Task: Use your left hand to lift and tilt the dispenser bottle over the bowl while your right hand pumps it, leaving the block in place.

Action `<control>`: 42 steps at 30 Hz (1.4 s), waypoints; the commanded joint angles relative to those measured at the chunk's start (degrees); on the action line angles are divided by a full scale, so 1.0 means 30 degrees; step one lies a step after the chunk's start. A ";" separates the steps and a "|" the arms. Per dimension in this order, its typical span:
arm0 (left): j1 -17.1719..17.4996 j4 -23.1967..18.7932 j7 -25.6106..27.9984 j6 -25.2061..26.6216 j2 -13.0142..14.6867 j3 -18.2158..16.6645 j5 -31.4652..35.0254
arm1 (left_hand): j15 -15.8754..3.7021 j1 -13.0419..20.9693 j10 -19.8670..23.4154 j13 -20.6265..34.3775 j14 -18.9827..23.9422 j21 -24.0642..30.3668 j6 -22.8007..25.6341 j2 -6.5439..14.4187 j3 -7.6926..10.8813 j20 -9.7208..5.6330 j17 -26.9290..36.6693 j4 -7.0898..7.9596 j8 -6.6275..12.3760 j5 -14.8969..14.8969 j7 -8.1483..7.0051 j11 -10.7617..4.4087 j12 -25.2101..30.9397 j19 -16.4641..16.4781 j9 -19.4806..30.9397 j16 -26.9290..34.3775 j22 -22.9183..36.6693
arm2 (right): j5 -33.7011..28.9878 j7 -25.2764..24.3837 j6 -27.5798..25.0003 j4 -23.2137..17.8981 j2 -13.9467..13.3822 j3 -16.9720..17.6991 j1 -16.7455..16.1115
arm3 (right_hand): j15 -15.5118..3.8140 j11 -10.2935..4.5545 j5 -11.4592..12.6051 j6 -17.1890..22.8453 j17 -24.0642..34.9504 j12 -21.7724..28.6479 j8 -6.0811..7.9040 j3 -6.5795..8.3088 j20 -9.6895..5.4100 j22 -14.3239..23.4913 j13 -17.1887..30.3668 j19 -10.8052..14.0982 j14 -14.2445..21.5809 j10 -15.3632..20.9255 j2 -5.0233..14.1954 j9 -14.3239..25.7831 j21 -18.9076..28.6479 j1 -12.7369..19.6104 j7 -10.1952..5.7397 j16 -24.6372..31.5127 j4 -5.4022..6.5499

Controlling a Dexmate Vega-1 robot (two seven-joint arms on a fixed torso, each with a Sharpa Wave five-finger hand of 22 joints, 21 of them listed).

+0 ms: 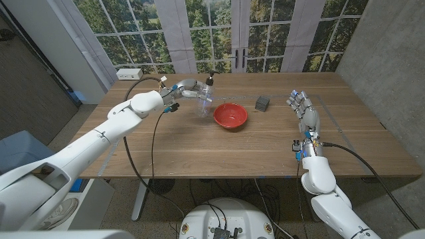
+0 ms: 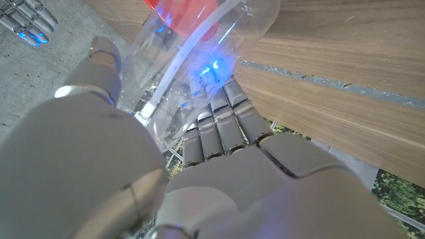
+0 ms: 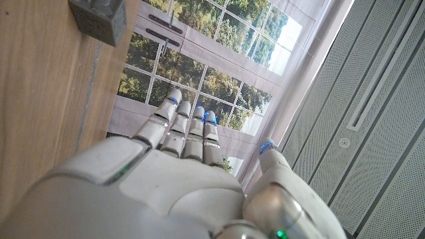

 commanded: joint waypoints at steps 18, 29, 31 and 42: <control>-0.1083 -0.4295 -0.1248 0.3440 0.2146 0.0468 0.3600 | -0.3565 0.5997 0.3448 0.0058 0.0962 0.0125 0.3020 0.6045 -0.0041 -0.1260 0.0069 0.0125 -0.0118 0.0014 -0.2728 -0.3386 -0.0024 -0.0249 0.0123 -0.0113 0.0041 | 0.0034 0.0237 0.1187 0.0423 0.0232 0.0264 -0.0413 | 0.0013 0.0045 -0.0034 0.0147 0.0115 -0.0017 -0.0007 -0.0005 -0.0023 0.0046 0.0104 0.0119 0.0157 0.0156 0.0378 0.0074 0.0042 -0.0100 -0.0026 0.0012 -0.0101; -0.1787 -0.4793 -0.1989 0.4214 0.2273 0.1127 0.5564 | -0.3565 0.6037 0.3448 0.0093 0.0960 0.0145 0.3028 0.6054 -0.0082 -0.1268 0.0080 0.0122 -0.0174 0.0009 -0.2696 -0.3400 -0.0053 -0.0281 0.0135 -0.0127 0.0040 | -0.0274 0.0121 0.0964 0.0354 0.0371 0.0290 -0.0293 | 0.0005 0.0054 -0.0034 0.0151 0.0117 -0.0018 -0.0008 -0.0003 -0.0009 0.0045 0.0104 0.0152 0.0167 0.0163 0.0383 0.0074 0.0054 -0.0111 -0.0007 0.0004 -0.0110; -0.2031 -0.4878 -0.2416 0.4514 0.2243 0.1307 0.5841 | -0.3567 0.6046 0.3440 0.0093 0.0954 0.0151 0.3058 0.6045 -0.0093 -0.1257 0.0082 0.0116 -0.0176 0.0007 -0.2713 -0.3399 -0.0066 -0.0283 0.0134 -0.0132 0.0040 | -0.0201 0.0140 0.0981 0.0359 0.0406 0.0278 -0.0256 | -0.0012 0.0053 -0.0034 0.0153 0.0117 -0.0018 -0.0008 -0.0003 -0.0006 0.0045 0.0104 0.0138 0.0173 0.0164 0.0383 0.0074 0.0048 -0.0113 -0.0018 0.0004 -0.0112; -0.2253 -0.5641 -0.2800 0.5297 0.2296 0.1794 0.7827 | -0.3560 0.6086 0.3463 0.0103 0.0929 0.0154 0.3102 0.6066 -0.0115 -0.1285 0.0079 0.0120 -0.0224 0.0005 -0.2673 -0.3432 -0.0102 -0.0359 0.0139 -0.0164 0.0037 | -0.0322 -0.0037 0.0379 0.0053 0.0289 0.0365 -0.0403 | 0.0019 0.0033 -0.0032 0.0166 0.0119 -0.0020 -0.0005 0.0003 -0.0011 0.0045 0.0104 0.0141 0.0166 0.0170 0.0385 0.0074 0.0048 -0.0115 0.0001 -0.0010 -0.0130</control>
